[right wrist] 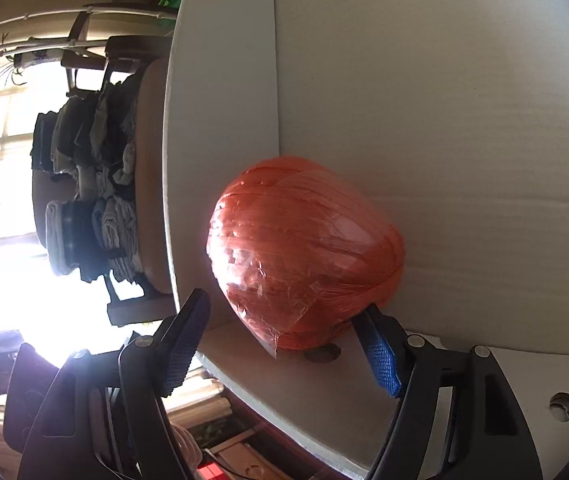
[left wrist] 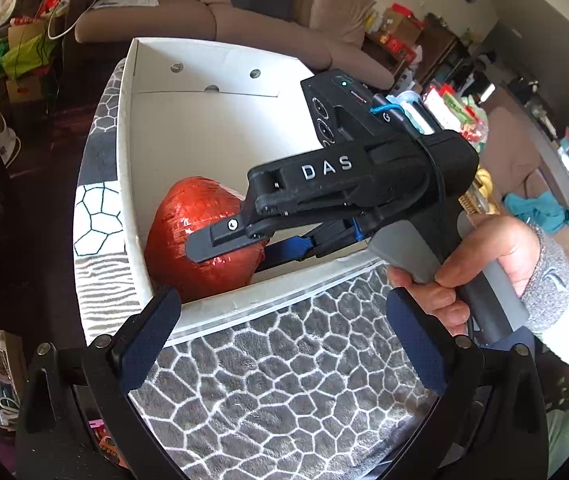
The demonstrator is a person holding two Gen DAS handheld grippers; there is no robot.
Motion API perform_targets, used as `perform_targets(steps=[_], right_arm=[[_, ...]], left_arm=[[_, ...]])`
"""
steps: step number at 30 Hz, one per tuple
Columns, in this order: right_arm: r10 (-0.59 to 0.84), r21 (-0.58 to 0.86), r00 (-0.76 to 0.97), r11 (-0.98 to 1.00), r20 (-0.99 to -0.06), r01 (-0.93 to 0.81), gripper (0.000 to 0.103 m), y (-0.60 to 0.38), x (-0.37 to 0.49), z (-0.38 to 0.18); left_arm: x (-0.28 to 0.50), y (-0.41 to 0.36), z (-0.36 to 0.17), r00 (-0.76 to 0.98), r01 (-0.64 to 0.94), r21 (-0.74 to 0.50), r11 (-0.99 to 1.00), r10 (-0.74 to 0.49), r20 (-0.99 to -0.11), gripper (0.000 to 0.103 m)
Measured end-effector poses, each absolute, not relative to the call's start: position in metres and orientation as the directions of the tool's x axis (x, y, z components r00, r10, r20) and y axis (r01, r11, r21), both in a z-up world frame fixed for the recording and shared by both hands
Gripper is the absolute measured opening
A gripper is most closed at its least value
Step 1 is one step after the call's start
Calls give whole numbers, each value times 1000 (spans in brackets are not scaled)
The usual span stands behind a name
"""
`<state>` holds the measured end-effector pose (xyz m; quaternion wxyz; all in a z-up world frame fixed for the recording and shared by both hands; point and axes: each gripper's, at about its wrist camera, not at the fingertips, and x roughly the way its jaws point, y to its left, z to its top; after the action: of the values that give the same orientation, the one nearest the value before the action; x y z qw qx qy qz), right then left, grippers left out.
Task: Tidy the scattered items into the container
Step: 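Lower the ball into the box and open the right gripper, then withdraw the right gripper from the box toward the clear jar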
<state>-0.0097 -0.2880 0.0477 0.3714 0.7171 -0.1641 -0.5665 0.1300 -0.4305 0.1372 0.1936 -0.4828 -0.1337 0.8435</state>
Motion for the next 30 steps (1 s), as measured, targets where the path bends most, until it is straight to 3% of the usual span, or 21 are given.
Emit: perform_targets(steps=[7,13,22,24,27,30], right_arm=[[-616,649,207,-705,-760,287,76,-262,-8,70],[-669,675,136,-680,-731,285,76,-218,-16,93],[-646,584,-32,-710,-763,394,83,-165,13,133],[-642,563,-70,-714,-763,415,87,-150,21,141],[-603,480,-157,-744,-782,466,103,-131,35,155],[-562,380,-248,-764,-789,521,103,-117,53,170]], left_arm=[[131,-419,142,-460,-214,-389,-896,443,-769,103],[137,-403,141,-482,-203,-335,-920,391,-784,103],[136,-359,153,-524,-133,-268,-954,297,-798,103],[141,-342,157,-525,-147,-245,-958,285,-802,103],[148,-317,161,-536,-142,-190,-972,237,-811,103],[156,-299,162,-535,-116,-169,-979,205,-820,103]])
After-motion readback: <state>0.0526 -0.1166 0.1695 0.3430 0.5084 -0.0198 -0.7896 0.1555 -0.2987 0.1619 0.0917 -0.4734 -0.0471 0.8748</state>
